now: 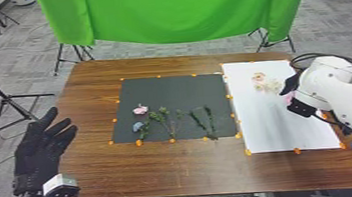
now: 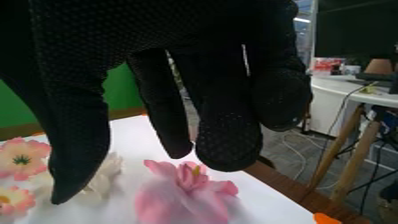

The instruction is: Arrange flowers

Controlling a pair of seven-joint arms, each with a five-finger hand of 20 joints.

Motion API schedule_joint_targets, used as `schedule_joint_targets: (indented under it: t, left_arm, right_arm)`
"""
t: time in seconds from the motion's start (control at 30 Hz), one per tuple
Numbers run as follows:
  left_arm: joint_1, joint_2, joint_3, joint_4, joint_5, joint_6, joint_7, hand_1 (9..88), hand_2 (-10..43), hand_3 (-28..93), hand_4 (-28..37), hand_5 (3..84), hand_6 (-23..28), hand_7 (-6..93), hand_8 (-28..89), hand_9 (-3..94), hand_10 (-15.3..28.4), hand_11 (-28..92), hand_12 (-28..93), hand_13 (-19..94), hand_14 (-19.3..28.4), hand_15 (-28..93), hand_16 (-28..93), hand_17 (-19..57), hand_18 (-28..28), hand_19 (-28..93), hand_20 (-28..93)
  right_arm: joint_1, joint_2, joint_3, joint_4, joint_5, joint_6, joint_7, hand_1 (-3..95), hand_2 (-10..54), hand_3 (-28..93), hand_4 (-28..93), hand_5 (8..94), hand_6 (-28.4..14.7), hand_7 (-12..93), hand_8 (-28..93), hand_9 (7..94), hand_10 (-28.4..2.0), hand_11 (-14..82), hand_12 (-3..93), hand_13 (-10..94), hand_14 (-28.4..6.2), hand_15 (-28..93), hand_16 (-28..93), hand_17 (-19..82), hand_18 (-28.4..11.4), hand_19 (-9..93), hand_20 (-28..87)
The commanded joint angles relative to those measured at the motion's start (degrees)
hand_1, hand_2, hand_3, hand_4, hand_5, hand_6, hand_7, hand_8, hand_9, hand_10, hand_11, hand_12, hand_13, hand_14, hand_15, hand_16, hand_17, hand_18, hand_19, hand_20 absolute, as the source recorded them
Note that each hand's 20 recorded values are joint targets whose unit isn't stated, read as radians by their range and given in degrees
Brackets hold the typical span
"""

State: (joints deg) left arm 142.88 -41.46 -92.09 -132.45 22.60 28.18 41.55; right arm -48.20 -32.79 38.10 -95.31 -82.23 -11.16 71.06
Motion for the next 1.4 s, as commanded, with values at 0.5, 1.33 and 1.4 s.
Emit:
schedule_joint_targets:
  t: [0.5,1.33,1.4]
  left_arm:
    - [-0.9,-1.61,0.20,0.57,0.48,-1.71,-1.50,25.9,7.2,63,-26.3,37.2,9.3,10.7,-8,33.7,19.6,32,12,22,26.1,61,-13,-8.7,23.3,47,11]
    - [0.2,-1.92,-0.26,0.21,0.23,-1.28,-1.17,26.4,7.4,63,-25.6,37.4,9.4,10.6,-8,33.7,19.6,32,12,22,26.2,61,-13,-8.7,23.3,47,10]
    - [0.3,-1.97,-0.56,0.15,0.34,-1.33,-1.42,26.4,7.4,63,-25.5,37.4,9.4,10.5,-8,33.7,19.6,32,12,22,26.2,61,-13,-8.7,23.3,47,10]
  right_arm:
    - [1.2,0.1,-9.7,1.5,-10.0,-1.6,0.7,46.6,-6.3,75,-24,51.9,-6.0,22,-11,58.9,-17.7,16.1,12.7,76,-7.8,76,11,57,-16.5,93,28]
    - [6.5,2.5,-16.3,-4.2,-22.2,12.2,-4.1,65.2,-9.5,73,-28,72.4,-1.0,41,5,88.6,-8.4,10.3,33.4,86,-0.6,73,16,63,-12.0,93,36]
    - [7.5,2.3,-16.6,-5.1,-22.8,12.6,-4.9,65.1,-9.5,74,-28,72.6,-1.1,41,4,88.8,-8.3,10.3,33.5,86,-0.5,73,16,63,-11.8,93,36]
